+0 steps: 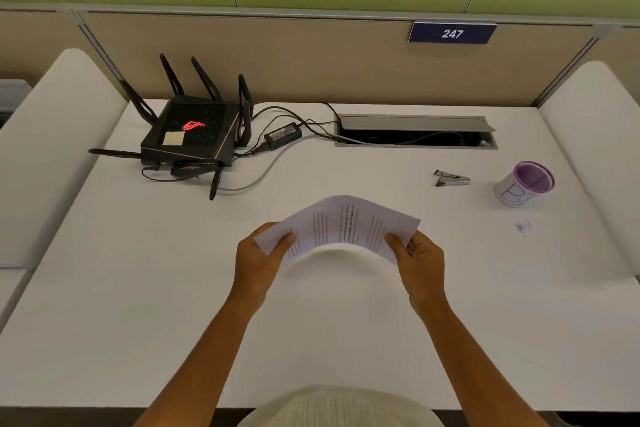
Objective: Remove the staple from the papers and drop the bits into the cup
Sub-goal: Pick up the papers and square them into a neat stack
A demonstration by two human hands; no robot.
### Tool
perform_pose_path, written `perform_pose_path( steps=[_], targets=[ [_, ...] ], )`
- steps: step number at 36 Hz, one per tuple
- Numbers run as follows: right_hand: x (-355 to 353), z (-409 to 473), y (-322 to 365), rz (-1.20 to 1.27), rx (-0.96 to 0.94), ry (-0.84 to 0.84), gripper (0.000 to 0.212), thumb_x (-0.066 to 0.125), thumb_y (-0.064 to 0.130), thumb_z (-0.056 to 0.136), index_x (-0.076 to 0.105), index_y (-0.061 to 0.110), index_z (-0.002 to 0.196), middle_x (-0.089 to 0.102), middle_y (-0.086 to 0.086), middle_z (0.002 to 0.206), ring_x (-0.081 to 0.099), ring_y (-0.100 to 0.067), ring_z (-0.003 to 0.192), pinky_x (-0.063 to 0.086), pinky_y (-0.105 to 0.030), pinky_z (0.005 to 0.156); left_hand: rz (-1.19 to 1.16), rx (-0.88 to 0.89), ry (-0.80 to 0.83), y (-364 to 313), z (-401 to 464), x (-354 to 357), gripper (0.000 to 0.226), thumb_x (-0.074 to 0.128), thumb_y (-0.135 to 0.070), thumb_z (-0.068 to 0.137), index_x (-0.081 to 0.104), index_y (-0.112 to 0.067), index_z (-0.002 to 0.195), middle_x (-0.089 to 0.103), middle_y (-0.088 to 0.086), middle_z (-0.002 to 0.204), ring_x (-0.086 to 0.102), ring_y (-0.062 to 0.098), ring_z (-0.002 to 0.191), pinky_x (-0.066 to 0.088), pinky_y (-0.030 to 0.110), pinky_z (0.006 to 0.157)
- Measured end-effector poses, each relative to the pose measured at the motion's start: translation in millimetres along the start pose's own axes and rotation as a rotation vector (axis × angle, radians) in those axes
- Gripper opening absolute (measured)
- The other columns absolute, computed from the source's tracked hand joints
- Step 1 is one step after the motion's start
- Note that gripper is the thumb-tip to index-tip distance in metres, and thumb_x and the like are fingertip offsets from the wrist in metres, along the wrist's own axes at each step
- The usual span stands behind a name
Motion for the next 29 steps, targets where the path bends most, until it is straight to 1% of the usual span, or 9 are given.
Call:
perform_pose_path(
  steps=[2, 7, 14, 16, 18, 22, 24, 26, 29],
  targets=[
    [-0.1, 1.0, -5.7, -0.011, 0.017, 0.01, 0.017, 0.073, 0.018, 0.097, 0.075, 0.019, 0.115, 0.079, 0.006, 0.105, 0.076, -0.01, 0.097, 0.062, -0.024, 0.085, 0.011, -0.02, 0.001, 3.7, -1.1, 2.3, 0.017, 0.08, -0.018, 0.095, 0.073, -0.028, 0.108, 0.077, -0.008, 0.103, 0.074, 0.01, 0.094, 0.06, 0.014, 0.07],
    [1.5, 0.8, -16.0, 0.019, 0.139, 0.033, 0.016, 0.073, 0.017, 0.097, 0.073, 0.027, 0.11, 0.078, 0.009, 0.104, 0.076, -0.015, 0.098, 0.063, -0.031, 0.087, 0.016, -0.101, -0.043, 13.0, -2.0, 6.1, 0.029, 0.081, -0.019, 0.093, 0.07, -0.016, 0.12, 0.074, -0.006, 0.103, 0.072, 0.017, 0.096, 0.061, 0.011, 0.071],
    [-7.5, 6.8, 4.5, 0.009, 0.119, 0.112, 0.019, 0.074, 0.021, 0.096, 0.072, 0.034, 0.11, 0.079, 0.01, 0.105, 0.078, -0.012, 0.092, 0.064, -0.028, 0.08, -0.029, -0.129, -0.04, 4.4, 0.1, 1.1, 0.013, 0.079, -0.02, 0.095, 0.074, -0.024, 0.106, 0.077, -0.008, 0.097, 0.075, 0.011, 0.089, 0.06, 0.014, 0.061],
    [-13.7, 12.1, 10.7, 0.023, 0.138, 0.177, 0.018, 0.077, 0.023, 0.094, 0.074, 0.029, 0.11, 0.081, 0.009, 0.102, 0.078, -0.011, 0.093, 0.064, -0.028, 0.081, -0.083, -0.135, -0.073, 2.8, 1.1, -3.6, 0.014, 0.079, -0.019, 0.095, 0.074, -0.028, 0.103, 0.078, -0.007, 0.099, 0.075, 0.012, 0.09, 0.06, 0.016, 0.061],
    [-20.4, 17.0, 15.7, 0.041, 0.151, 0.261, 0.025, 0.078, 0.023, 0.092, 0.075, 0.018, 0.116, 0.082, 0.004, 0.105, 0.078, -0.017, 0.098, 0.064, -0.03, 0.084, -0.147, -0.151, -0.111, 2.0, 1.1, -8.8, 0.017, 0.08, -0.019, 0.095, 0.074, -0.025, 0.109, 0.078, -0.006, 0.103, 0.075, 0.012, 0.093, 0.061, 0.018, 0.062],
    [-27.8, 21.0, 22.1, 0.171, 0.213, 0.434, 0.034, 0.072, 0.016, 0.095, 0.069, 0.005, 0.127, 0.078, -0.017, 0.115, 0.076, -0.036, 0.105, 0.063, -0.048, 0.093, -0.266, -0.167, -0.174, 2.0, -1.9, -15.8, 0.028, 0.079, -0.02, 0.095, 0.07, -0.027, 0.121, 0.077, -0.009, 0.111, 0.072, 0.008, 0.101, 0.059, 0.028, 0.081],
    [-27.0, 19.6, 24.7, 0.256, 0.247, 0.486, 0.041, 0.071, 0.02, 0.093, 0.067, 0.001, 0.129, 0.076, -0.021, 0.119, 0.074, -0.041, 0.11, 0.058, -0.055, 0.1, -0.337, -0.182, -0.203, 2.8, -4.3, -16.4, 0.034, 0.079, -0.021, 0.094, 0.068, -0.028, 0.126, 0.077, -0.009, 0.116, 0.072, 0.01, 0.106, 0.06, 0.034, 0.088],
    [-22.0, 15.7, 26.9, 0.344, 0.271, 0.508, 0.049, 0.072, 0.023, 0.09, 0.064, 0.001, 0.133, 0.073, -0.021, 0.125, 0.071, -0.041, 0.116, 0.055, -0.057, 0.103, -0.416, -0.209, -0.23, 3.6, -7.5, -14.6, 0.037, 0.077, -0.021, 0.095, 0.067, -0.028, 0.13, 0.077, -0.009, 0.118, 0.072, 0.012, 0.109, 0.06, 0.036, 0.088],
    [-4.4, 5.3, 29.4, 0.414, 0.281, 0.495, 0.047, 0.07, 0.017, 0.094, 0.061, 0.005, 0.138, 0.071, -0.017, 0.132, 0.069, -0.035, 0.123, 0.054, -0.056, 0.102, -0.569, -0.26, -0.23, 9.8, -12.6, -6.5, 0.036, 0.076, -0.019, 0.096, 0.069, -0.03, 0.13, 0.079, -0.007, 0.125, 0.073, 0.016, 0.118, 0.059, 0.041, 0.096]
  ],
)
Point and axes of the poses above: each hand's wrist, its own z-axis towards the middle knuckle, its own x-axis out of the palm, y = z × x, the point moved 1 cm from there along z, towards the middle knuckle
